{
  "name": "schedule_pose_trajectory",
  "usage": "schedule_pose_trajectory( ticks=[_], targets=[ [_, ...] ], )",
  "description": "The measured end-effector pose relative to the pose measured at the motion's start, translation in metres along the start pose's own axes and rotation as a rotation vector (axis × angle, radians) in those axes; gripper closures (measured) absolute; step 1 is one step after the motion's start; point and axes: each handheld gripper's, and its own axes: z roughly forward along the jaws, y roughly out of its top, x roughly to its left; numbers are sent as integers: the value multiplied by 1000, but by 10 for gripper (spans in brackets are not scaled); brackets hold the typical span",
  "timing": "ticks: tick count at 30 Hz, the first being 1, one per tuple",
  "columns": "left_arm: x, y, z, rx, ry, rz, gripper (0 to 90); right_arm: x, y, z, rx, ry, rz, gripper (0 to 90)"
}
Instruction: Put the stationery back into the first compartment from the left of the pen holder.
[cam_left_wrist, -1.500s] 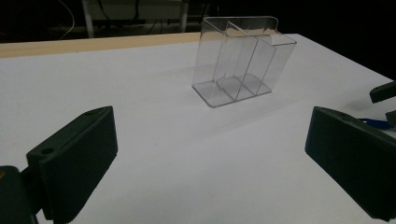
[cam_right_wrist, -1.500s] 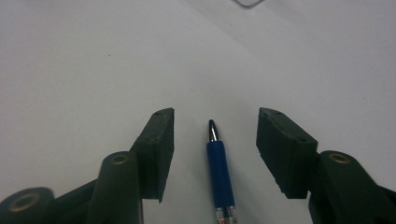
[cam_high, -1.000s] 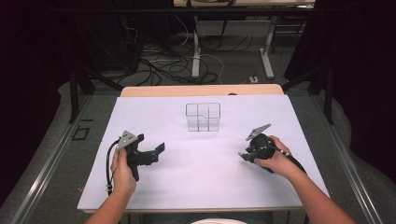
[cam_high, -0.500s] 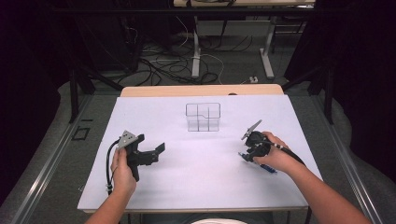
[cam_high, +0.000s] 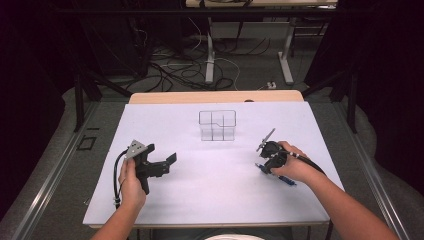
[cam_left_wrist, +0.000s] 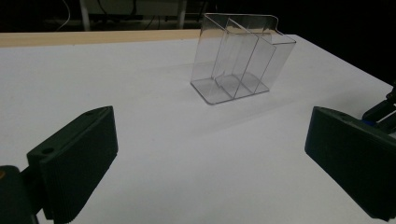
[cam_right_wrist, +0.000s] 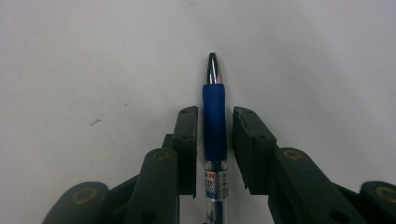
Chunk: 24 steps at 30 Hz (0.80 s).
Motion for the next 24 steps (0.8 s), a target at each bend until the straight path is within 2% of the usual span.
schedule_pose_trajectory(
  ticks=[1,2,3,4,6,7,11,16,17,19,21,22,24],
  targets=[
    [0,0,0,-2,-3,-7,25,1,0,0,2,-20,5,730],
    [0,0,0,-1,-3,-6,25,0,1,-1,34,-18,-16,739],
    [0,0,0,-1,-3,-6,25,0,1,1,4,-8,-7,752],
    [0,0,0,-2,-3,-7,25,0,1,0,19,8,-12,759],
    [0,0,0,-1,-3,-8,25,1,2,0,15,0,-1,785],
    [0,0,0,-2,-3,-9,25,0,2,1,12,2,-10,788],
    [0,0,0,-3,-3,-11,25,-1,3,-1,39,-6,-16,797],
    [0,0,0,-4,-3,-11,25,-1,2,0,26,-15,-10,799],
    [0,0,0,-4,-4,-12,25,0,2,-1,25,-4,-3,800],
    [0,0,0,-3,-4,-12,25,-1,3,-3,46,3,-7,800],
    [0,0,0,-3,-4,-13,25,-1,3,-3,23,-2,0,801],
    [0,0,0,-2,-5,-14,25,-3,3,-5,47,-5,-13,801],
    [0,0,0,-1,-6,-15,25,-2,3,-5,24,-4,-8,802]
  ],
)
